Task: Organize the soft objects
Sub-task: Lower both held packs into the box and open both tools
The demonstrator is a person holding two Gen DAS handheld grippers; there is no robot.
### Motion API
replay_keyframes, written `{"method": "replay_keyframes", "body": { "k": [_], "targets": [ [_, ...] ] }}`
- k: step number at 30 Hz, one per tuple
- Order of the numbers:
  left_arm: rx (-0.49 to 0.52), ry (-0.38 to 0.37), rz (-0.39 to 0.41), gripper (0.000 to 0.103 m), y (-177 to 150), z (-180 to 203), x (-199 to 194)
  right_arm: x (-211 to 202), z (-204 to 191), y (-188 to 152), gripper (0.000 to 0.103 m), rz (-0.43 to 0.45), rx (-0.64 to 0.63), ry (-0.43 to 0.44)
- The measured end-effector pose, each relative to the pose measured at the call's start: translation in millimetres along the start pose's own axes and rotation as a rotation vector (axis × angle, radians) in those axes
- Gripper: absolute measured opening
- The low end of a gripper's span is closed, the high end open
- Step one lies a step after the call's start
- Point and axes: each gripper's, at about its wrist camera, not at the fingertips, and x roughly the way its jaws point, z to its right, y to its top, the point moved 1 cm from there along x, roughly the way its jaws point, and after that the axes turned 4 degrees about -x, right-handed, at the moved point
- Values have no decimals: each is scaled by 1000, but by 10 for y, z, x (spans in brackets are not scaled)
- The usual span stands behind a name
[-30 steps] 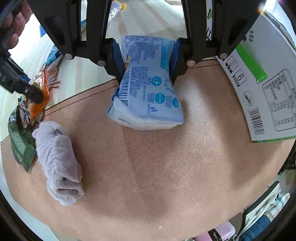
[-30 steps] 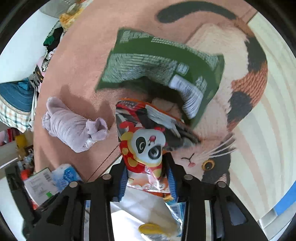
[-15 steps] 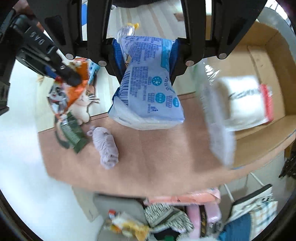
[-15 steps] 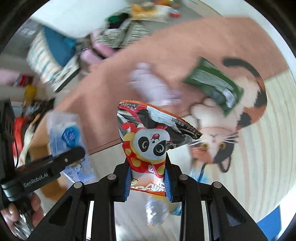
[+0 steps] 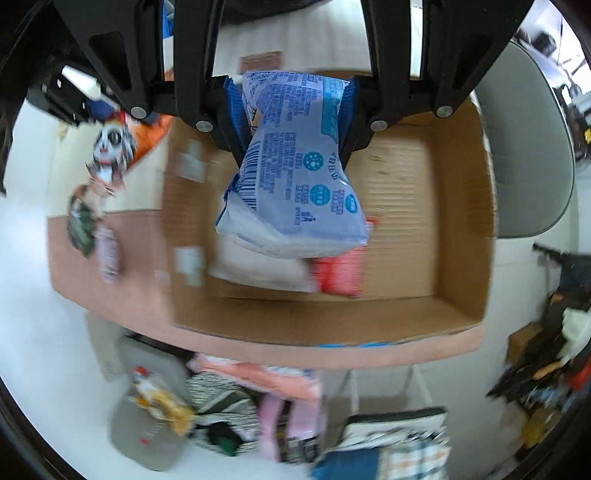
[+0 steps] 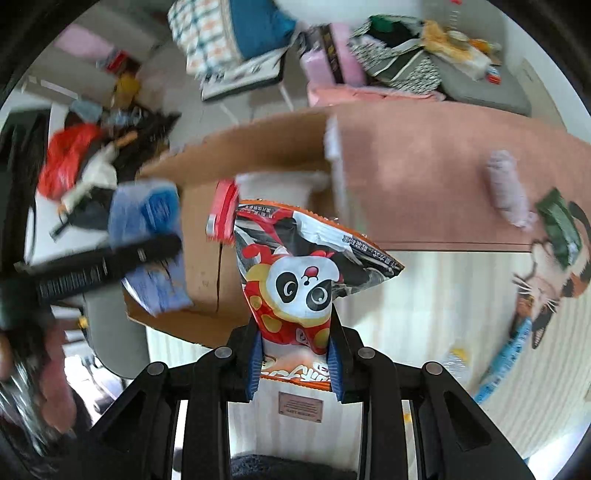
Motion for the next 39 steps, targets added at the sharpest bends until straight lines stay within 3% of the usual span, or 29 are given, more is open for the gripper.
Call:
{"method": "replay_keyframes", "body": {
  "k": [7,18,24,26,28,30,32,34,38,39],
  "targets": [
    [-52,38,-77,39,483,-596,512,647,-339,164,31,-106,-26,-93],
    [-24,79,-161,39,777,-686,1080,1224,-349,180,31,-235,-19,-145],
    [-12,95,-195,48,772,-669,1118,1318,-375,206,34,-284,-12,-159],
    [-21,88,-195,49,759,-677,1058,1315,-401,275,39,-284,-2,-152],
    [-24,90,-178,53,750,-686,954,1245,-400,322,55,-276,4,-146],
    [-18,94,-150,60,737,-685,835,1134,-418,360,61,-250,13,-142],
    [-8,92,-118,85,698,-681,686,1025,-425,381,64,-229,25,-130],
    [4,95,-92,94,638,-681,544,925,-444,416,75,-210,31,-122],
    [8,97,-60,94,498,-714,366,723,-497,382,86,-168,22,-125],
    [4,95,-43,94,442,-722,312,674,-517,362,95,-153,21,-126]
  ]
}}
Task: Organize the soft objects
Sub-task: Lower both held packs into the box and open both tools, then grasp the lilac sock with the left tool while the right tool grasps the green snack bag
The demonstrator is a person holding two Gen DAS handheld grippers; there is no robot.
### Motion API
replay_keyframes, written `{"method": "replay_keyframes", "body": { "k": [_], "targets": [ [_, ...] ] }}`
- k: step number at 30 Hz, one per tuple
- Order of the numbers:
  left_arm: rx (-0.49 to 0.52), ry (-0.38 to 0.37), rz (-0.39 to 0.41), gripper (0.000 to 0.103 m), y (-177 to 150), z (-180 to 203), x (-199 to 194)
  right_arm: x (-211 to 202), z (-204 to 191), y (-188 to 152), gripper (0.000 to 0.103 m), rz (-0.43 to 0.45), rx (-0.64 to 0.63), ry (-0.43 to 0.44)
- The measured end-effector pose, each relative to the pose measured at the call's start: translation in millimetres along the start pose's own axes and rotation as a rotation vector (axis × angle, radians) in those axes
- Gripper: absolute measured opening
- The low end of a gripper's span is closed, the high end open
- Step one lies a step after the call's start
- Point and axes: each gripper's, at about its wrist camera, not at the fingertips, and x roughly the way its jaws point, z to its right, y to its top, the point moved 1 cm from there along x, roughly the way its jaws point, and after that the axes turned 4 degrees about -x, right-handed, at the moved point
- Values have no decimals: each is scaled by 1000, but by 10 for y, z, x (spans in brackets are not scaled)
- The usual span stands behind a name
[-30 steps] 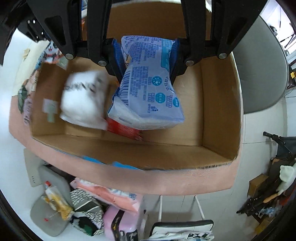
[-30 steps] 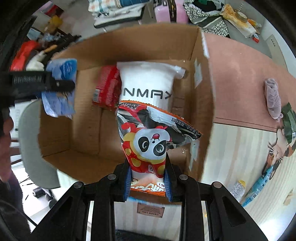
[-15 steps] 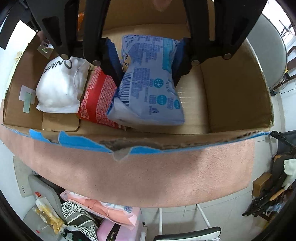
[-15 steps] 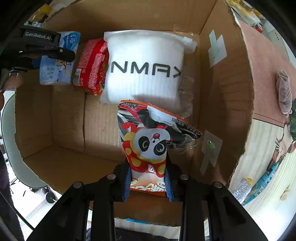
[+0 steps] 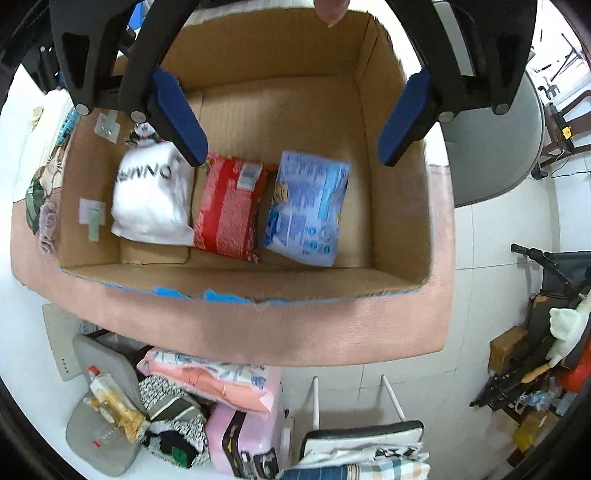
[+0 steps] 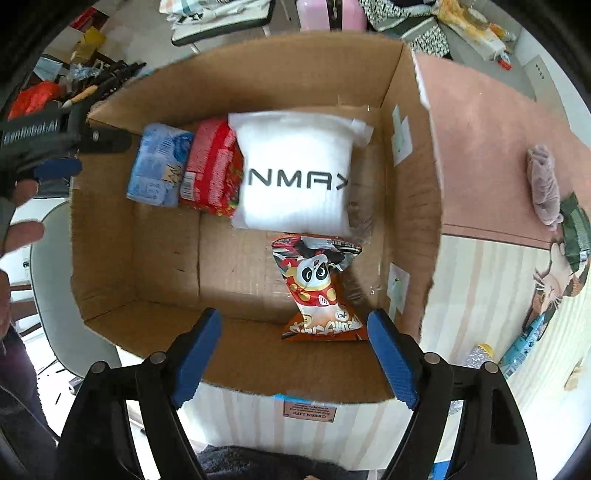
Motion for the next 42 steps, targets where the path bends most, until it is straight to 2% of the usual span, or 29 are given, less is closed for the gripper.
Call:
{"method": "replay_keyframes", "body": {
  "k": [1,6,12,17,21,24,25,35,39,42],
  "targets": [
    [-7,-3,22,94,-92,-16,-72,-44,-14,-27,103,17,-3,0],
    [-29,-27,102,94,-582,8,-251,-257,-77,-251,103,122,-10,-68],
    [-39,-25,189,94,-1235,87,-486,-633,-98,-588,103,225,-3,-85],
    [-37,-1,270,94,-1582,144,-736,-889,-104,-851,103,297,-4,-86],
    [-19,55,349,94,-1806,230,-967,-1117,-111,-1071,103,358,-20,-117],
    [-13,60,371,97,-1916,256,-1067,-1283,-73,-1233,103,386,-19,-105],
    [-20,46,372,103,-1950,254,-1104,-1324,-69,-1266,103,390,-20,-98],
    [-60,11,403,103,-2118,476,-1323,-1602,119,-1477,103,424,-24,-22],
    [-3,2,403,103,-2005,896,-1342,-1615,545,-1440,103,415,39,-9],
    [50,-14,376,103,-1838,1326,-1272,-1642,1083,-1375,103,414,109,-32]
  ]
}}
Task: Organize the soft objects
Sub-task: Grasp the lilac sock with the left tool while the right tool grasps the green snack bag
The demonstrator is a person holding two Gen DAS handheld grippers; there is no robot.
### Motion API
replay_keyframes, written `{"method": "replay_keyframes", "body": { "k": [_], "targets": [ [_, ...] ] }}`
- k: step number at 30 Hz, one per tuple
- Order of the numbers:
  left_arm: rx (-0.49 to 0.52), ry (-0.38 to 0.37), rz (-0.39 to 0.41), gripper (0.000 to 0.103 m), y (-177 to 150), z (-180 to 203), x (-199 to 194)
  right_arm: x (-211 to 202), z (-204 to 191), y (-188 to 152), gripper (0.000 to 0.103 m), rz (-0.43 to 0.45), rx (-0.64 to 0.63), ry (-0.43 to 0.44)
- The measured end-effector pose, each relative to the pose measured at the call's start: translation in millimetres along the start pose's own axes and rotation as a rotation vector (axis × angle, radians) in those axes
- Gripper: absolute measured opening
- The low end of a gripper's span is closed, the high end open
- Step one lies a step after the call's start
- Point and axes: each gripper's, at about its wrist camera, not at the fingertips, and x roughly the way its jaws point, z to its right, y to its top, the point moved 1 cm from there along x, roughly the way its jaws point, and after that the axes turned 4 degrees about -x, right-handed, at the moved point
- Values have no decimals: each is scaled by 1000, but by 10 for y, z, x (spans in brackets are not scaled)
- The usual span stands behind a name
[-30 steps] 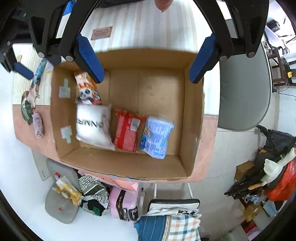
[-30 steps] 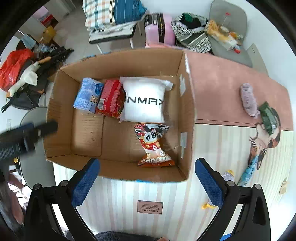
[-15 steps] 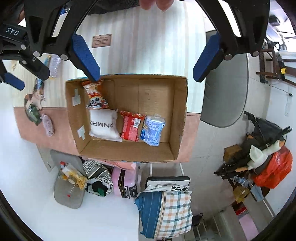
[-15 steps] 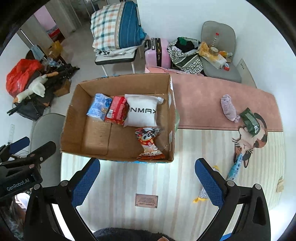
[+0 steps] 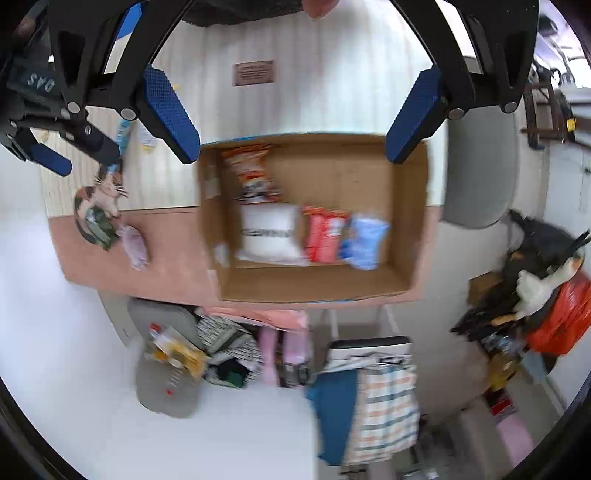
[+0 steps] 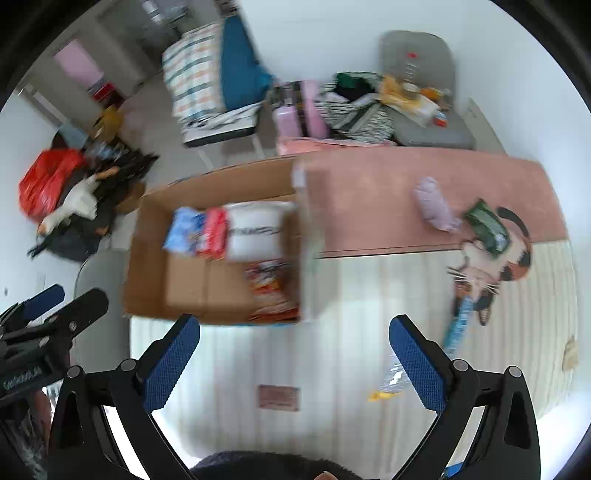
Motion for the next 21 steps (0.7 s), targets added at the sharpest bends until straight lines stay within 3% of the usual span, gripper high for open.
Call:
{"method": "replay_keyframes", "body": {
  "k": [7,12,15,17,19,21],
  "targets": [
    [90,-52,-122,103,520,1304,715,249,1479,442,103,-33,75,-154],
    [61,-175,-317,102,918,2130,1611,699,2392,811,103,-118,47,-193],
    [19,-182,-395,95,1126,2447,2122,1115,2814,983,103,-197,30,-163],
    [8,-164,-446,80,1221,2642,2502,1425,3028,1077,103,-232,-5,-157],
    [-8,-159,-521,73,1261,2785,2867,1704,3134,1121,100,-267,-19,-153],
    [-35,-157,-567,72,1261,2862,3122,1970,3239,1153,98,-316,-21,-125]
  ]
}}
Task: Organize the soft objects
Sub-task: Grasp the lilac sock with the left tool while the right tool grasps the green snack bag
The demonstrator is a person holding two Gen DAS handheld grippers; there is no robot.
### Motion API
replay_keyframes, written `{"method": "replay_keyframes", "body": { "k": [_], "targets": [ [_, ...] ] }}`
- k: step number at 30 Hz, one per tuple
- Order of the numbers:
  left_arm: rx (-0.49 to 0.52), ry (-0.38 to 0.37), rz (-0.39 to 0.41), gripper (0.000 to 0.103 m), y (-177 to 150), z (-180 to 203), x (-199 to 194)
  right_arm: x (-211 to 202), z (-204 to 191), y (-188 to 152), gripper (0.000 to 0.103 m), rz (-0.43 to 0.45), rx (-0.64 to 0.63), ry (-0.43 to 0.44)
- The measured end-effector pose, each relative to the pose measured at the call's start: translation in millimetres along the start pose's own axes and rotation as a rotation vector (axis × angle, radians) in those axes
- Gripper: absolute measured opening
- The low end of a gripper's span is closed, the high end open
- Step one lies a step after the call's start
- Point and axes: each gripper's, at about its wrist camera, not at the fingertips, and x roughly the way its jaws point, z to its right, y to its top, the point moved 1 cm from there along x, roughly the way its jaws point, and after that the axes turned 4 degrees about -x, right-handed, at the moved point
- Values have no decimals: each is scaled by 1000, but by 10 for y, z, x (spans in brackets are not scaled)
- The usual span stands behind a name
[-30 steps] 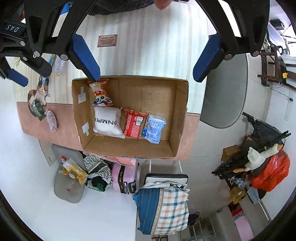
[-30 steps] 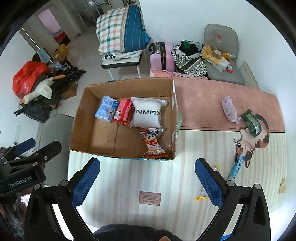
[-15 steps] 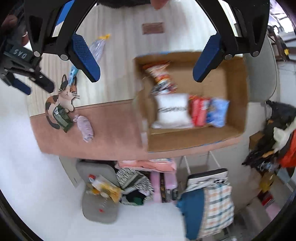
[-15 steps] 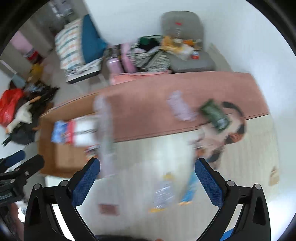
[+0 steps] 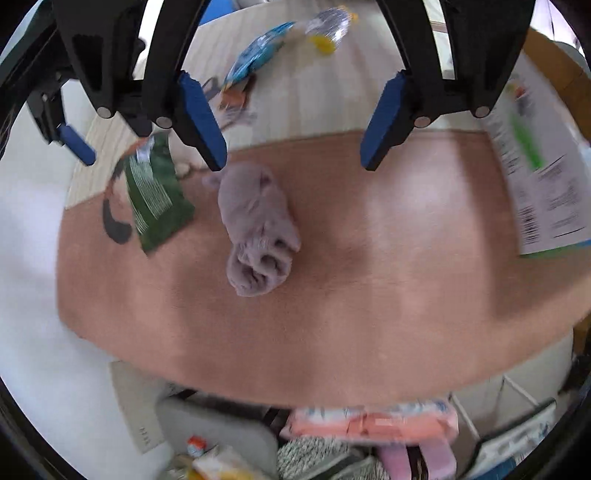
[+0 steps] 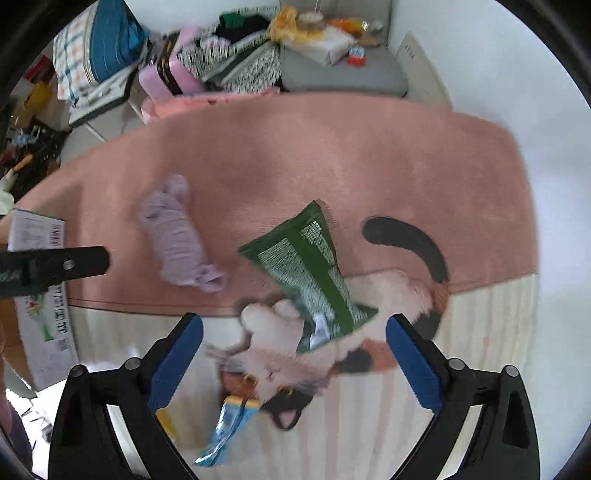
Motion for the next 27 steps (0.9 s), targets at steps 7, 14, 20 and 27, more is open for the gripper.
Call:
{"method": "replay_keyframes", "body": {
  "k": [7,14,20,27],
  "targets": [
    [-71,-75,-101,72,200,99,504,518,142,192,97,-91,-27,52],
    [-9,6,-70,39,200,315,604,792,230,298,71,-138,-1,81],
    [99,125,35,38,72,406,480,794,313,259,38,-137,64,82],
    [139,102,102,38,-211,233,124,539,266,95,30,-94,165,117]
  ]
}}
